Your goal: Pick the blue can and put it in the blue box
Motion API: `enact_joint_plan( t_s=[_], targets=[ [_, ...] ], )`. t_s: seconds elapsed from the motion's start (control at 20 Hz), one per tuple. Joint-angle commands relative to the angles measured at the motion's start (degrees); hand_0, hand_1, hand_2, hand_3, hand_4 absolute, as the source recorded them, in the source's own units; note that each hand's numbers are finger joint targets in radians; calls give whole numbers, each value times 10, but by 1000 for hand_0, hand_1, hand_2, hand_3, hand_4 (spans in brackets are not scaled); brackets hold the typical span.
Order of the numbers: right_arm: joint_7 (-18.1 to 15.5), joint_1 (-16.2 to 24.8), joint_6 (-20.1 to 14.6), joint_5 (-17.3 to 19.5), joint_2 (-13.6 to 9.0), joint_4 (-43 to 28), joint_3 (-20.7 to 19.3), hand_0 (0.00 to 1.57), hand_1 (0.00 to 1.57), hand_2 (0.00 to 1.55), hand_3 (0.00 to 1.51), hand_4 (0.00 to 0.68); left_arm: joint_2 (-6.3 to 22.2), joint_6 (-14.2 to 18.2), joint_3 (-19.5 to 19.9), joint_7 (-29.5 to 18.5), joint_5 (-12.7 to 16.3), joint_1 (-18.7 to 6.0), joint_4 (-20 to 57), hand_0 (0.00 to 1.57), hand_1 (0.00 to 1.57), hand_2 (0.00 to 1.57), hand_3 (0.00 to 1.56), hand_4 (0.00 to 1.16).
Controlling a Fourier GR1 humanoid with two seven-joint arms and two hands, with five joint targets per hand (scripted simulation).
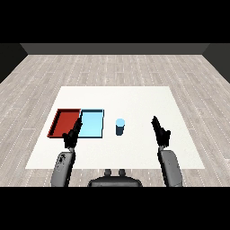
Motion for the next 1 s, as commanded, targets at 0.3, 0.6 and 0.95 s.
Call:
enact_joint_plan(
  t_s=[0.3, 0.6, 0.95],
  targets=[
    [-71, 40, 77, -99, 42, -86, 0, 0, 0, 0, 0, 0, -26, -2, 4, -108, 15, -5, -52, 0, 0, 0, 0, 0],
    [-162, 113, 140, -119, 34, -67, -3, 0, 0, 0, 0, 0, -20, -31, 11, -179, 32, 35, -56, 0, 0, 0, 0, 0],
    [-102, 64, 139, -152, 27, -69, -31, 0, 0, 0, 0, 0, -1, -46, 45, -215, 37, 25, -14, 0, 0, 0, 0, 0]
  ],
)
